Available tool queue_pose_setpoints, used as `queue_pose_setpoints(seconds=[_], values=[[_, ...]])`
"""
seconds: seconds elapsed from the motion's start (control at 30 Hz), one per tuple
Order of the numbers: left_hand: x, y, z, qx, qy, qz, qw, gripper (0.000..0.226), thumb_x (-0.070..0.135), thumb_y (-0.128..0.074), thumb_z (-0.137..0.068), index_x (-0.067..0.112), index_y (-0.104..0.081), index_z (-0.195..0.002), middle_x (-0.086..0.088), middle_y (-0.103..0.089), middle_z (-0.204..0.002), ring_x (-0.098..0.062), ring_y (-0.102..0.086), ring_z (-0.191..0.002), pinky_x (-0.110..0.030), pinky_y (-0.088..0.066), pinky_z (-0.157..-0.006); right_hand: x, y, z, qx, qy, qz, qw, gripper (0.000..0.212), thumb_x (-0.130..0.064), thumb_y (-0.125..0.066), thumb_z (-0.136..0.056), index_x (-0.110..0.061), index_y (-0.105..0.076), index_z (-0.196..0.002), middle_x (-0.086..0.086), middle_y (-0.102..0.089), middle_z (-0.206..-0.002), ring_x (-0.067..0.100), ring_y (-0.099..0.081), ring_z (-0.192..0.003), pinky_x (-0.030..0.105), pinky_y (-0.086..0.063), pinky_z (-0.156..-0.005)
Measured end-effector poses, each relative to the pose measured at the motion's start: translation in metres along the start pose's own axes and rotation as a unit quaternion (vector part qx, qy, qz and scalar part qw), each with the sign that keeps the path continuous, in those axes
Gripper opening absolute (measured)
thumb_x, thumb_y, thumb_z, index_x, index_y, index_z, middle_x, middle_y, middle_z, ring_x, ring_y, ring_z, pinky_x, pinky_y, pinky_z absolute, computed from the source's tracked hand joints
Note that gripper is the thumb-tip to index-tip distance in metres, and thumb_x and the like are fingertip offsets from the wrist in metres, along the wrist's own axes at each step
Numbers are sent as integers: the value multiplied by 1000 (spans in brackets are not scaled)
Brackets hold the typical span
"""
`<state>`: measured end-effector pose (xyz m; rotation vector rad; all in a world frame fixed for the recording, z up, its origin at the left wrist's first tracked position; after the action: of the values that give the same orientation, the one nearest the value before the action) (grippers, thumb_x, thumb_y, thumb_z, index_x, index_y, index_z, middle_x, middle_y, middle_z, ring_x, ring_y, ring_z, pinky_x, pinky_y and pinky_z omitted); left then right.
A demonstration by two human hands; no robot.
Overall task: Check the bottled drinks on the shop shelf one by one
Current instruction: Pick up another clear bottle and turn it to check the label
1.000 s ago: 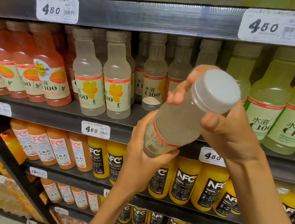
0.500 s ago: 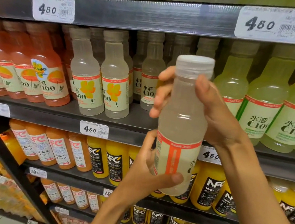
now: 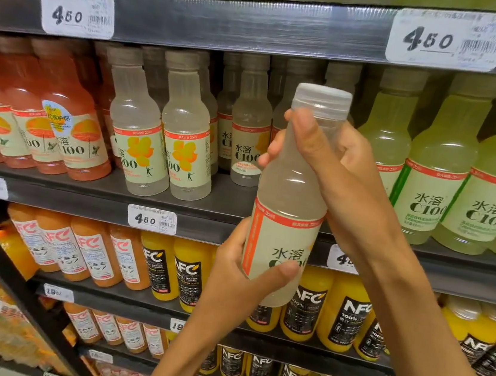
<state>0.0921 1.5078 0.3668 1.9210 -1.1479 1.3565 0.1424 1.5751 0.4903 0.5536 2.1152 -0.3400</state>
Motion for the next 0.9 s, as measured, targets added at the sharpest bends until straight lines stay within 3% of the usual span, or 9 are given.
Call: queue_pose_setpoints(seconds=[0.2,0.3,0.37,0.5,0.67,0.8,0.9], values=[[-10,-9,8,-79,75,69,992,67,71,-77,-50,32,-70,-104,1,-74,-103,-16,-71,-96,-23,-55,-75,13,-10,-6,-84,-39,-153,984,56,-48,-70,-71,-11,-54,-110,5,-69,-88,23,-68,-92,37,-54,-86],[-17,-14,11,-87,106,69,988,91,75,-75,-49,18,-61,-119,-4,-72,-110,-22,-68,-103,-30,-55,-82,23,-11,-7,-79,-64,-170,980,28,-34,-56,-92,-11,-54,-108,3,-68,-79,21,-69,-79,32,-55,-73],[-18,-13,10,-86,108,71,988,96,76,-74,-50,17,-55,-123,-3,-72,-112,-21,-68,-105,-30,-54,-83,26,-7,-7,-50,-71,-161,983,25,-30,-47,-92,-11,-55,-106,2,-66,-73,19,-68,-72,29,-54,-65],[-2,-7,5,-62,51,44,996,75,69,-70,-63,30,-51,-125,6,-70,-116,-12,-66,-107,-19,-52,-81,25,5,-6,9,-58,-105,993,29,-32,-55,-89,-9,-55,-108,3,-65,-74,18,-67,-71,28,-54,-62],[1,-2,1,19,21,13,1000,49,56,-61,-67,30,-59,-108,6,-74,-99,-10,-70,-92,-17,-53,-70,27,4,-5,30,-57,-55,996,30,-35,-60,-90,-13,-58,-110,0,-69,-78,16,-69,-77,26,-55,-66],[0,3,3,33,38,49,998,70,74,-67,-56,24,-64,-105,3,-75,-97,-13,-71,-91,-19,-55,-70,30,5,-9,-2,-82,-92,992,35,-41,-54,-88,-14,-60,-110,3,-73,-86,19,-71,-87,29,-56,-72],[-10,-5,7,-26,100,68,992,83,88,-58,-51,30,-69,-109,-3,-73,-107,-19,-69,-101,-34,-56,-84,34,0,-11,-29,-99,-150,983,38,-42,-46,-92,-12,-57,-113,5,-72,-88,22,-70,-90,32,-56,-77]])
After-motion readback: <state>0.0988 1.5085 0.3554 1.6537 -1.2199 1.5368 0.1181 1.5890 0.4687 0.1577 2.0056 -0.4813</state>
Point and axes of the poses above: each hand's wrist, its own z-axis away from the middle knuckle, its own y-axis out of the back of the hand, x = y × z, the point moved 10 cm from there along -z, towards the middle knuckle
